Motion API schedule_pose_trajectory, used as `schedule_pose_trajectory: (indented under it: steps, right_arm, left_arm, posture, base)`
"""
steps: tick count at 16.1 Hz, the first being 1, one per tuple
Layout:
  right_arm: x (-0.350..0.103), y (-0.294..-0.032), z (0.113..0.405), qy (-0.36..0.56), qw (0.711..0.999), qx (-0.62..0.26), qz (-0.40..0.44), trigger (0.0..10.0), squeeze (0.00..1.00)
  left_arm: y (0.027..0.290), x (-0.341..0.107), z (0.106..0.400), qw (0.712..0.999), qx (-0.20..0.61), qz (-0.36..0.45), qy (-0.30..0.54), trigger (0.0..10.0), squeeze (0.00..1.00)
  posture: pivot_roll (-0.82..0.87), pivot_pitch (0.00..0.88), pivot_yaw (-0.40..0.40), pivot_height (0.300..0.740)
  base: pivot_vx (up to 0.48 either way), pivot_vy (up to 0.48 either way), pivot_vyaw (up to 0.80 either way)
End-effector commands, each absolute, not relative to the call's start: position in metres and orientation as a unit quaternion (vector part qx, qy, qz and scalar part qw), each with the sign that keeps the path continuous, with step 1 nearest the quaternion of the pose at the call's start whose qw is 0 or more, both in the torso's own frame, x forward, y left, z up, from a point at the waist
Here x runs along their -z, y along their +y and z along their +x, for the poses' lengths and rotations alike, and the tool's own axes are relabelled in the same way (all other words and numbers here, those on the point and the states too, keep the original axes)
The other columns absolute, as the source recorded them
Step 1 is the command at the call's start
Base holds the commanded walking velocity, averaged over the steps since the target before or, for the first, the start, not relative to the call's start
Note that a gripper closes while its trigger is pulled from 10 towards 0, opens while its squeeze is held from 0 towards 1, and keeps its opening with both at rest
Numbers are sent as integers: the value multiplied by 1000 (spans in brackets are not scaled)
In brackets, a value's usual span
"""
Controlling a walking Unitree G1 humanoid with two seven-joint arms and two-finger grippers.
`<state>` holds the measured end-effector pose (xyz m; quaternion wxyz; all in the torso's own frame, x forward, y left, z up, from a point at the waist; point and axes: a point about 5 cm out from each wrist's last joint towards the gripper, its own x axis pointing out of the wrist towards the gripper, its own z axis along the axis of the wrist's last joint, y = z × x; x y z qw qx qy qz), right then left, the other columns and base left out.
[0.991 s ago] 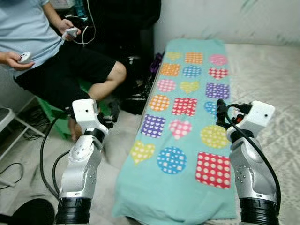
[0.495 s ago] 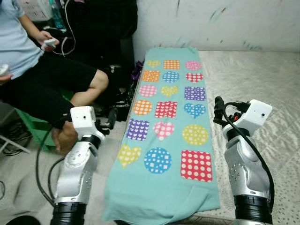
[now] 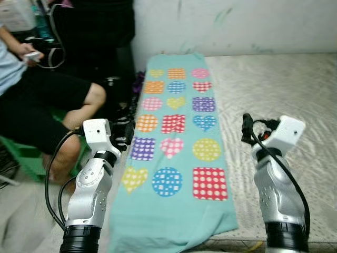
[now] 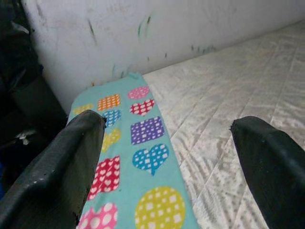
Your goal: Clean up the room
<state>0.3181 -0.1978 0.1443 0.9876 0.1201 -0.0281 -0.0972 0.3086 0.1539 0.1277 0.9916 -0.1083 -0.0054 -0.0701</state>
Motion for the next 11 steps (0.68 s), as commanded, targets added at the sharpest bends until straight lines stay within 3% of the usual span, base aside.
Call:
schedule_pose_trajectory:
  steps: [1,6,8,11]
  right_arm:
    - [-148,-195,323,-31,988,90,121,10000,0]
    - [-145,-194,321,-31,988,92,118,10000,0]
    - [-143,-194,319,-30,988,93,118,10000,0]
    - [-141,-195,319,-24,988,98,120,10000,0]
  left_arm:
    - [155,-128,308,992,69,-106,-9,10000,0]
    - [155,-128,308,991,73,-111,-5,10000,0]
    - [154,-129,308,990,79,-118,-8,10000,0]
    - [153,-131,307,989,82,-125,-16,10000,0]
  posture:
    - [-123,0,86,740]
    - [-124,0,88,740]
    - [-128,0,91,740]
    - [-126,0,89,740]
  base:
    - [0,0,-800]
    - [0,0,-800]
    - [0,0,0]
    - [0,0,-800]
